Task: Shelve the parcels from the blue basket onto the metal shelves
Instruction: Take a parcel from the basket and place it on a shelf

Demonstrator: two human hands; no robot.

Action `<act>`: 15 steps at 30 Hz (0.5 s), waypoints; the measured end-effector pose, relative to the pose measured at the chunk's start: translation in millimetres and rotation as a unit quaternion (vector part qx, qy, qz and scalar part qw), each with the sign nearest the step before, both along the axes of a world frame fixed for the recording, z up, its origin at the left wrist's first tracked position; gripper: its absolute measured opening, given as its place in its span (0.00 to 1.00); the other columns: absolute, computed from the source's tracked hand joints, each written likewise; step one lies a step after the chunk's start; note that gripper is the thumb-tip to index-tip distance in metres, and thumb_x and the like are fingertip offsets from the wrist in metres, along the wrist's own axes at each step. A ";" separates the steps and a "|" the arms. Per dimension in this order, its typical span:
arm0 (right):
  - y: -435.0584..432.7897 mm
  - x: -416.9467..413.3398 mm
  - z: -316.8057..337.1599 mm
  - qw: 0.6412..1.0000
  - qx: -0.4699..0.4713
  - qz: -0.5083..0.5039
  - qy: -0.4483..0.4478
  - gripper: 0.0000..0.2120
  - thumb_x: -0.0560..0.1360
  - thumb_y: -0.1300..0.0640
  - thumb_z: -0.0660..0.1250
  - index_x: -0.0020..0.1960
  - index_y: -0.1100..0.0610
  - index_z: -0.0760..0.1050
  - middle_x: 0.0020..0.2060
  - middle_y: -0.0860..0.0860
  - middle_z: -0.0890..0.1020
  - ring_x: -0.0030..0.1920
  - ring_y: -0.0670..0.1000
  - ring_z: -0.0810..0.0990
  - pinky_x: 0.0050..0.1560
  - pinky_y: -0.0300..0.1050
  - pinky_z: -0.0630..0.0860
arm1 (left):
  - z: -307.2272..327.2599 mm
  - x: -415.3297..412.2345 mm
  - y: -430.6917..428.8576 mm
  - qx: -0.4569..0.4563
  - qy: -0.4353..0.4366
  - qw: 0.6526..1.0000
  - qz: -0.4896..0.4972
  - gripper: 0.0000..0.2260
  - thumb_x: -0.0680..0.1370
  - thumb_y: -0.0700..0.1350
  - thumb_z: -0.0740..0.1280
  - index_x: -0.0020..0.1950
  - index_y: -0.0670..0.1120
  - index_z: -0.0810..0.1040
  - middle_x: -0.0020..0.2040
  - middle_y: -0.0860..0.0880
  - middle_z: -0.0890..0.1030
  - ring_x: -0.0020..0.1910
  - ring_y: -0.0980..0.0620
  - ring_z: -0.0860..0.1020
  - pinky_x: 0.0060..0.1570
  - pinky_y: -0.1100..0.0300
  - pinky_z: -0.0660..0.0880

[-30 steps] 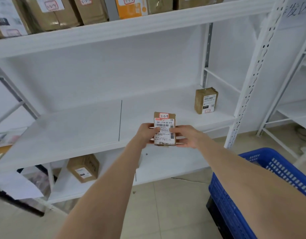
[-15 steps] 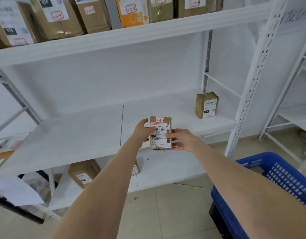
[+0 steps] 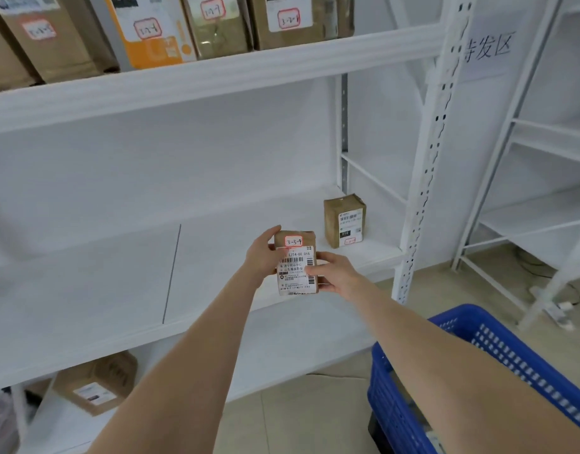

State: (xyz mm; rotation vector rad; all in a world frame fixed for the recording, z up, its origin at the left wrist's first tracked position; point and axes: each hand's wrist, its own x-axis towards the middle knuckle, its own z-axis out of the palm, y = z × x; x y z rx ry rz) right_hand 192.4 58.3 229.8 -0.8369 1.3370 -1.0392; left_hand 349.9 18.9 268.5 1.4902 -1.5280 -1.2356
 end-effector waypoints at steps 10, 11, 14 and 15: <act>-78.4 -54.9 -44.1 0.965 -0.081 0.006 0.251 0.26 0.70 0.66 0.71 0.67 0.53 0.75 0.53 0.53 0.83 0.54 0.54 0.81 0.58 0.52 0.77 | -43.5 -62.4 -56.4 -0.065 -0.058 0.993 0.075 0.18 0.72 0.34 0.71 0.58 0.50 0.74 0.50 0.46 0.77 0.50 0.45 0.79 0.51 0.46 0.79; -85.4 -56.2 -47.2 0.958 -0.088 0.008 0.273 0.26 0.70 0.65 0.71 0.67 0.53 0.75 0.54 0.52 0.83 0.54 0.54 0.81 0.57 0.52 0.77 | -48.1 -64.9 -61.4 -0.068 -0.062 0.993 0.076 0.18 0.73 0.35 0.71 0.59 0.50 0.74 0.50 0.47 0.77 0.50 0.44 0.79 0.52 0.46 0.79; -108.0 -57.6 -61.1 0.938 -0.103 0.008 0.330 0.22 0.72 0.64 0.69 0.65 0.52 0.76 0.54 0.52 0.83 0.55 0.54 0.81 0.54 0.48 0.77 | -61.2 -71.3 -79.1 -0.084 -0.084 0.990 0.070 0.23 0.74 0.36 0.70 0.66 0.51 0.73 0.51 0.49 0.77 0.53 0.44 0.79 0.54 0.47 0.78; -114.2 -57.9 -66.7 0.933 -0.104 0.006 0.344 0.20 0.73 0.64 0.67 0.64 0.52 0.77 0.54 0.53 0.83 0.55 0.54 0.80 0.53 0.45 0.77 | -66.0 -72.5 -85.0 -0.088 -0.088 0.990 0.070 0.23 0.74 0.36 0.69 0.67 0.50 0.74 0.52 0.49 0.77 0.54 0.44 0.78 0.55 0.48 0.77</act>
